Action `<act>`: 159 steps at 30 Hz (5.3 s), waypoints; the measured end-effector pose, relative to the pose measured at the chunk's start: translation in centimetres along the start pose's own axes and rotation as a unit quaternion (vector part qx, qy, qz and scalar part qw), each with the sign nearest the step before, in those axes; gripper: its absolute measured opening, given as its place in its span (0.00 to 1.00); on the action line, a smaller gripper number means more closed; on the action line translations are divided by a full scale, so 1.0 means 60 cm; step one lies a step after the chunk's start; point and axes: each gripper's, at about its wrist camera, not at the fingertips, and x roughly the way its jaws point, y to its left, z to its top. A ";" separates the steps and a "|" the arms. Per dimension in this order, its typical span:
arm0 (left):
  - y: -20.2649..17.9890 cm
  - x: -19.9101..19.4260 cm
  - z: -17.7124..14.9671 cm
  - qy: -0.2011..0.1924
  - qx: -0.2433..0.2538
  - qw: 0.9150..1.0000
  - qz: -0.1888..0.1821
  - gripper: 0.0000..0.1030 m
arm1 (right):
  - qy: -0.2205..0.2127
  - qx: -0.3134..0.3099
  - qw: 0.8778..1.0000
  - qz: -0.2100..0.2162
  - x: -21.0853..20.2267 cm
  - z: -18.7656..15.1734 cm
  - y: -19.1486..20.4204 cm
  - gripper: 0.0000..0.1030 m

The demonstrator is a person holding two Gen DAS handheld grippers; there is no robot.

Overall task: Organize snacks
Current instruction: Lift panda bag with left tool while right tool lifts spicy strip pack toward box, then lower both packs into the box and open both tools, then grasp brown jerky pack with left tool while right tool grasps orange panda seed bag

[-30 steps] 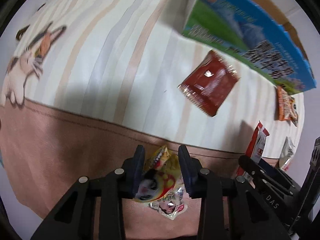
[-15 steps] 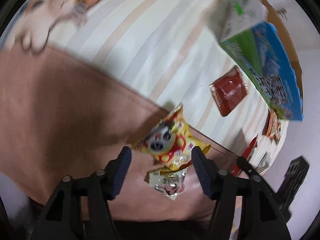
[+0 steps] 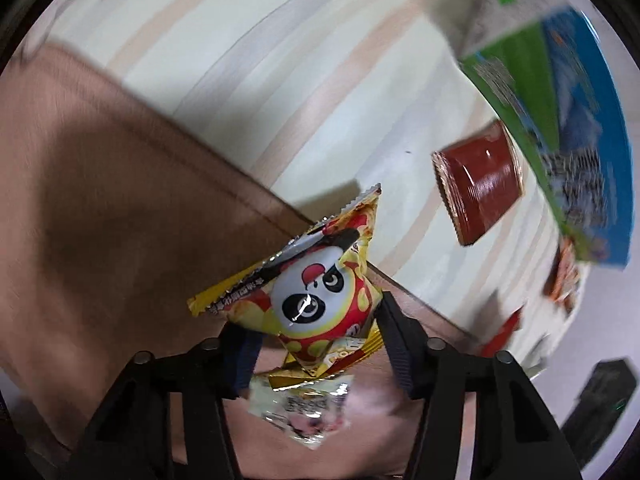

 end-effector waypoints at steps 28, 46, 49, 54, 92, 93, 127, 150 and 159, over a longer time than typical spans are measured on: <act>-0.181 -0.079 -0.009 -0.041 0.160 0.986 0.002 0.45 | -0.038 -0.009 0.998 0.056 -0.110 0.034 -0.015 0.44; -0.377 -0.177 0.249 -0.035 0.225 0.974 -0.018 0.46 | -0.142 -0.065 0.986 -0.053 -0.313 0.409 -0.044 0.44; -0.375 -0.137 0.275 -0.016 0.220 0.975 0.007 0.46 | -0.114 -0.062 0.988 -0.080 -0.264 0.450 -0.062 0.44; -0.373 -0.071 0.301 0.033 0.213 0.976 0.019 0.46 | -0.081 -0.060 0.990 -0.097 -0.202 0.475 -0.084 0.45; -0.334 -0.238 0.146 -0.212 0.256 0.942 0.035 0.88 | -0.142 -0.060 0.984 -0.086 -0.281 0.329 -0.049 0.95; -0.328 -0.247 0.138 -0.219 0.256 0.941 0.035 0.88 | -0.148 -0.060 0.984 -0.083 -0.290 0.319 -0.047 0.95; -0.197 -0.139 0.014 -0.153 0.274 0.942 0.121 0.88 | -0.118 0.141 0.982 0.044 -0.203 0.165 -0.225 0.95; -0.189 -0.001 0.079 -0.061 0.290 0.946 0.131 0.88 | -0.005 -0.087 0.994 -0.060 -0.111 0.197 -0.124 0.90; -0.234 0.050 0.090 -0.040 0.351 0.927 0.128 0.75 | 0.014 -0.096 0.990 -0.103 -0.027 0.214 -0.113 0.81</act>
